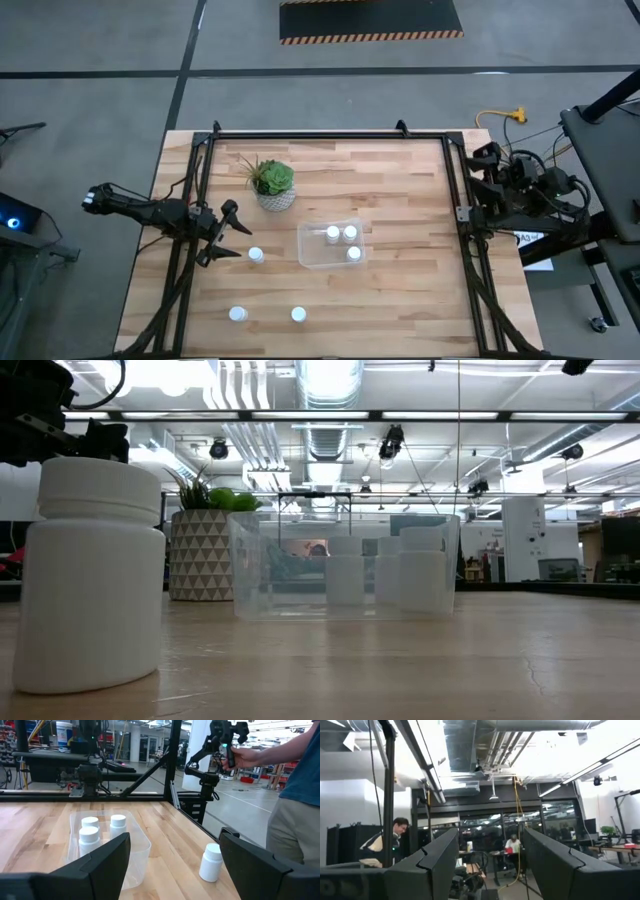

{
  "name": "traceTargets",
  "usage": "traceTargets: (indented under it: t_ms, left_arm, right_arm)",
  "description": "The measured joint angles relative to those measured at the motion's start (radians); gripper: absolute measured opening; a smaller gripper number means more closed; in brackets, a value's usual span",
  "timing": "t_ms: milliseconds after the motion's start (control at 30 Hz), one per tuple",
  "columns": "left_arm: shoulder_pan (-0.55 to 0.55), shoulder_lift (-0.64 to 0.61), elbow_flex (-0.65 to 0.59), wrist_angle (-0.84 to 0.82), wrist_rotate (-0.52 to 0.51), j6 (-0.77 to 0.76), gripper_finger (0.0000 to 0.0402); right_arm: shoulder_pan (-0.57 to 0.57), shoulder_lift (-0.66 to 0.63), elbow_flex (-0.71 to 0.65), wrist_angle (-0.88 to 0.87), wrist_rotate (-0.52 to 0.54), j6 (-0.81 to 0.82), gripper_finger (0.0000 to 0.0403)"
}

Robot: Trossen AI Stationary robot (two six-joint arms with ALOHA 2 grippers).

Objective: Pick and place pill bottles into a basket
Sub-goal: Put the white pill bottle into the transparent bin

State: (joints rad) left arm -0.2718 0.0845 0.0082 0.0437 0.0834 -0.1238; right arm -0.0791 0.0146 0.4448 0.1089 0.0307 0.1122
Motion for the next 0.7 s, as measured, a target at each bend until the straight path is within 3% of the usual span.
traceTargets:
  t_ms: [167,367,700]
  left_arm:
    - [0.000,0.000,0.000,0.000,0.000,0.000,0.0290]
    - [0.000,0.000,0.000,-0.001,0.000,0.000,0.0290]
    - [0.000,0.000,0.000,0.000,0.000,0.000,0.0290]
  right_arm:
    - [0.000,-0.006,-0.023,-0.003,0.014,-0.009,0.0215]
    - [0.000,0.029,-0.066,-0.002,0.101,-0.012,0.0215]
    - [0.000,-0.015,-0.190,0.076,0.103,0.010,0.0215]
